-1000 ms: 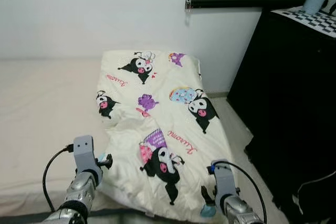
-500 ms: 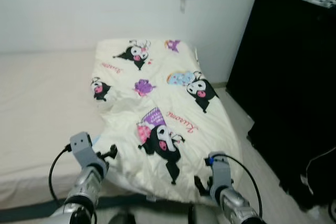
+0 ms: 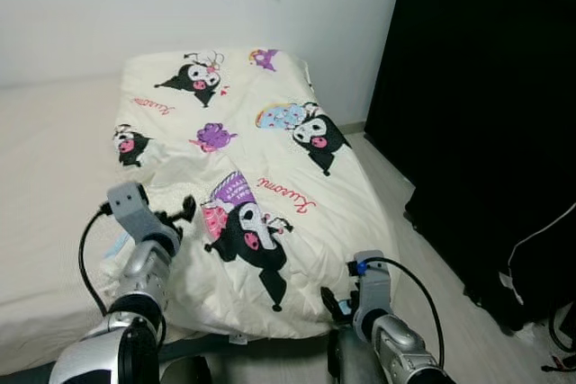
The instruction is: Clean up the room
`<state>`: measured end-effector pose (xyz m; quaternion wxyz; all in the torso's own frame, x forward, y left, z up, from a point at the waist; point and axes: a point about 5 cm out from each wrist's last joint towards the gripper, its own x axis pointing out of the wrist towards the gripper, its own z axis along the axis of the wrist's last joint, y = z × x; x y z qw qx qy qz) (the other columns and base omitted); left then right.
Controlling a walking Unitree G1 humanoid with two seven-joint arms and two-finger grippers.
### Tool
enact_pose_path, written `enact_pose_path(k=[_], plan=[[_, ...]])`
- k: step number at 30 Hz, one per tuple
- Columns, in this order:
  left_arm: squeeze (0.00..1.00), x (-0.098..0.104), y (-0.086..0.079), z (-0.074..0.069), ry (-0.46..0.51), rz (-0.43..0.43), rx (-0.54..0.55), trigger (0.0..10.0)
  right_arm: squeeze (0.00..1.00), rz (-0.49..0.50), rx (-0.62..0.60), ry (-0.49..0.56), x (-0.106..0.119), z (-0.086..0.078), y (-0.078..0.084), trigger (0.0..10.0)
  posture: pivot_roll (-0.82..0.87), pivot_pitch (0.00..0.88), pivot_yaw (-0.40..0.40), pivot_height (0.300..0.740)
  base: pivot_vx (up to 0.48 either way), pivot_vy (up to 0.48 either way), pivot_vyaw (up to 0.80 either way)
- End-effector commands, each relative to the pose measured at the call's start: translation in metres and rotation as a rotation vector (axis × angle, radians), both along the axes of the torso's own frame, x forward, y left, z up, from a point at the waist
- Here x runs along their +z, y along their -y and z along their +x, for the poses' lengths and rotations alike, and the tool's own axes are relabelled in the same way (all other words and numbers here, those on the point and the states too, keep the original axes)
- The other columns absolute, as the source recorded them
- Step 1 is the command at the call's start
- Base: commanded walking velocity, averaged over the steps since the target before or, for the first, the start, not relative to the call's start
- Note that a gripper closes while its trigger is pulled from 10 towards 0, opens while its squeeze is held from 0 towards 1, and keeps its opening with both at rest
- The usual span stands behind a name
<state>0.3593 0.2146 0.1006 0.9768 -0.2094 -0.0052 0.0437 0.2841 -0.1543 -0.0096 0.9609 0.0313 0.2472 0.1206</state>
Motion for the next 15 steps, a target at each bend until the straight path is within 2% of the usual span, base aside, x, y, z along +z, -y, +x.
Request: enact_pose_path(k=[1, 3, 4, 6, 9, 10, 11, 13, 14, 15], plan=[[0.00, 0.009, -0.011, 0.001, 0.022, 0.069, 0.027, 10.0, 0.00, 0.017, 0.001, 0.013, 0.001, 0.000, -0.002, 10.0, -0.17, 0.093, 0.012, 0.574, 0.000, 0.000, 0.00], [0.00, 0.010, -0.021, 0.000, -0.024, 0.196, 0.079, 10.0, 0.00, 0.022, 0.004, 0.019, 0.002, 0.001, -0.003, 10.0, -0.17, 0.101, 0.013, 0.574, 0.000, 0.000, 0.00], [0.00, 0.010, -0.021, 0.000, -0.024, 0.196, 0.079, 10.0, 0.00, 0.022, 0.004, 0.019, 0.002, 0.001, -0.003, 10.0, -0.17, 0.101, 0.013, 0.574, 0.000, 0.000, 0.00], [0.00, 0.002, -0.041, -0.007, -0.133, 0.314, 0.187, 10.0, 0.00, 0.011, 0.018, -0.006, -0.001, -0.001, -0.006, 10.0, -0.17, 0.110, 0.016, 0.569, 0.000, 0.000, 0.00], [0.00, -0.001, -0.048, -0.010, -0.168, 0.344, 0.223, 10.0, 0.00, 0.011, 0.025, -0.012, -0.002, -0.002, -0.007, 10.0, -0.17, 0.111, 0.016, 0.564, 0.000, 0.000, 0.00], [0.00, -0.010, -0.067, -0.021, -0.267, 0.414, 0.307, 10.0, 0.00, 0.015, 0.031, -0.016, -0.004, -0.006, -0.009, 10.0, -0.17, 0.122, 0.017, 0.554, 0.000, 0.000, 0.00], [0.00, -0.013, -0.072, -0.025, -0.306, 0.442, 0.327, 10.0, 0.00, 0.016, 0.032, -0.017, -0.005, -0.007, -0.009, 10.0, -0.17, 0.122, 0.017, 0.549, 0.000, 0.000, 0.00], [0.00, -0.019, -0.077, -0.030, -0.340, 0.417, 0.339, 10.0, 0.00, 0.022, 0.033, -0.015, -0.006, -0.008, -0.009, 10.0, -0.17, 0.131, 0.016, 0.544, 0.000, 0.000, 0.00], [0.00, -0.028, -0.080, -0.036, -0.375, 0.359, 0.336, 10.0, 0.00, 0.032, 0.032, -0.007, -0.006, -0.009, -0.008, 10.0, -0.17, 0.140, 0.016, 0.539, 0.000, 0.000, 0.00], [0.00, -0.032, -0.080, -0.039, -0.386, 0.342, 0.332, 10.0, 0.00, 0.035, 0.031, -0.004, -0.006, -0.009, -0.007, 10.0, -0.17, 0.142, 0.015, 0.539, 0.000, 0.000, 0.00]])
